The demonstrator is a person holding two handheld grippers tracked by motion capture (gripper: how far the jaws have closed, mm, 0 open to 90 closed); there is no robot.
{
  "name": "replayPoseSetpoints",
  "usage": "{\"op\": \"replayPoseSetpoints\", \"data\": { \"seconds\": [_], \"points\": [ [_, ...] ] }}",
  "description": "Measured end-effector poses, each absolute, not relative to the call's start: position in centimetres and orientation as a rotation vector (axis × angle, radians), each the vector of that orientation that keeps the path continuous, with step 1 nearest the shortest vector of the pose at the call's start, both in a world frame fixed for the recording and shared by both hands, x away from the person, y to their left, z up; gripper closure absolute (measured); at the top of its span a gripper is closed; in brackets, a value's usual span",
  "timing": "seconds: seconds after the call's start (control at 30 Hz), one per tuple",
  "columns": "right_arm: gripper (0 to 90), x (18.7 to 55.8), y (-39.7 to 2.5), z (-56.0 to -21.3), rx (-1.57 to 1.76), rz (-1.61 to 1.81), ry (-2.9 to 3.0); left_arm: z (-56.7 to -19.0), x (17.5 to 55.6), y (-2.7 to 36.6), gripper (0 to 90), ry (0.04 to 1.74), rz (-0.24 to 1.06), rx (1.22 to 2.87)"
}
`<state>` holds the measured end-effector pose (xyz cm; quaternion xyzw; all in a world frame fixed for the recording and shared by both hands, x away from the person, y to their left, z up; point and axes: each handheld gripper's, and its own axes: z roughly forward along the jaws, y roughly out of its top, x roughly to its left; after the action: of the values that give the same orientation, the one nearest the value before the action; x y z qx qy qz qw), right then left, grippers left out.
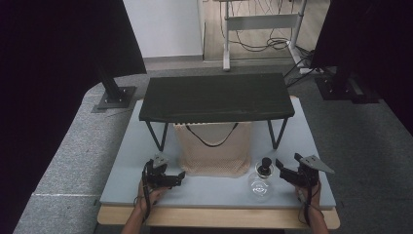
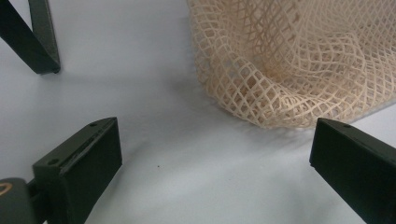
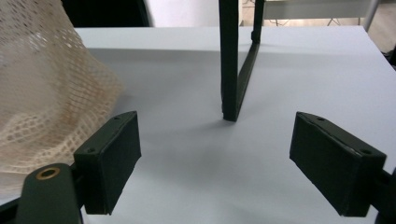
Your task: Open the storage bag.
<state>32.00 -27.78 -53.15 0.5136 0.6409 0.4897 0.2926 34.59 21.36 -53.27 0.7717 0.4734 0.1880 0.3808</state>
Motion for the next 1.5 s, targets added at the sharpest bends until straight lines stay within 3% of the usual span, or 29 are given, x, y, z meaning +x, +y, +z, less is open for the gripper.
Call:
{"op": "replayPoseSetpoints", "data": {
  "seconds": [0.87,1.5],
  "points": [
    [14.2,32.4,-27.7,-53.3,1.398,1.279,1.732,-53.2,34.3,21.2,2.6,1.197,0.525,1.974],
    [14.1,32.3,-27.7,-53.3,1.382,1.281,1.73,-51.5,33.1,20.5,3.1,1.113,0.476,1.925]
  ]
}}
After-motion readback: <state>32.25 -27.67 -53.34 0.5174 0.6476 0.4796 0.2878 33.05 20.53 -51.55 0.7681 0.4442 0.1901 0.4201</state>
